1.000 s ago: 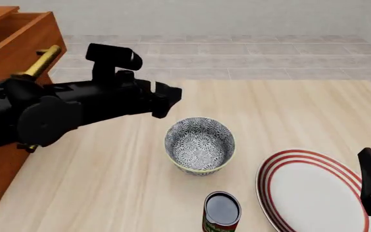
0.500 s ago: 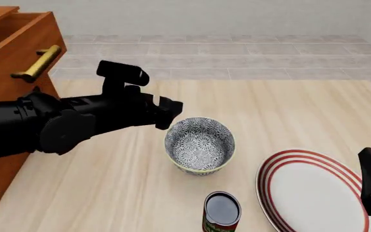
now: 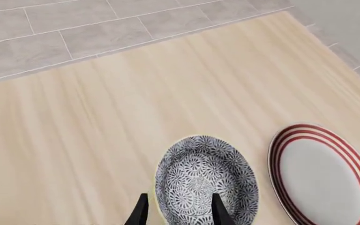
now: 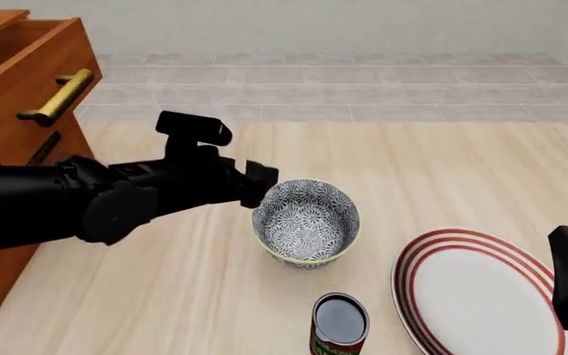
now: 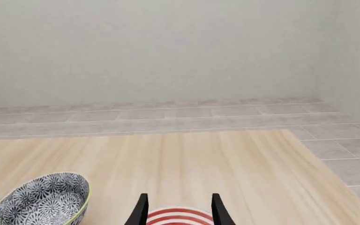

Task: Put the bowl on top of the cabinet.

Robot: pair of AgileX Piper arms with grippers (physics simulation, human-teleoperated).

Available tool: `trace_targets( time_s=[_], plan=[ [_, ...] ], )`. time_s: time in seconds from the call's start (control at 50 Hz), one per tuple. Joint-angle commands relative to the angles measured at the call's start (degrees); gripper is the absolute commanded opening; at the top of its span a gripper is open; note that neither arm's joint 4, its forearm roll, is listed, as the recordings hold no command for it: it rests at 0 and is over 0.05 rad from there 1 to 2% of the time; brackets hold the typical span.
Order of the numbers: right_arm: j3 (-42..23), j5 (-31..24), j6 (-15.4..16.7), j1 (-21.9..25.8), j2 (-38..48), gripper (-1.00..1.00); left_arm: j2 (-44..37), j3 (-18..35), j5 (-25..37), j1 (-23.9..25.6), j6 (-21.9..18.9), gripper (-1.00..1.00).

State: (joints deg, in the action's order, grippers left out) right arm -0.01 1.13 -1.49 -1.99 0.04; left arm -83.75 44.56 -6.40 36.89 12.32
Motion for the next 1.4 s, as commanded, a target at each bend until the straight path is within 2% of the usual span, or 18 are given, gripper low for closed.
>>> trace_targets(
  time_s=[0.02,1.4],
  plan=[
    [0.0,0.0,0.0,0.0,0.0,1.0,-2.1,-0.1,-1.0,-0.1,1.3,1.0],
    [0.0,0.0,-0.2,0.0,0.0,1.0,-11.7,0.6,-4.6,0.8,4.0,1.0]
  ],
)
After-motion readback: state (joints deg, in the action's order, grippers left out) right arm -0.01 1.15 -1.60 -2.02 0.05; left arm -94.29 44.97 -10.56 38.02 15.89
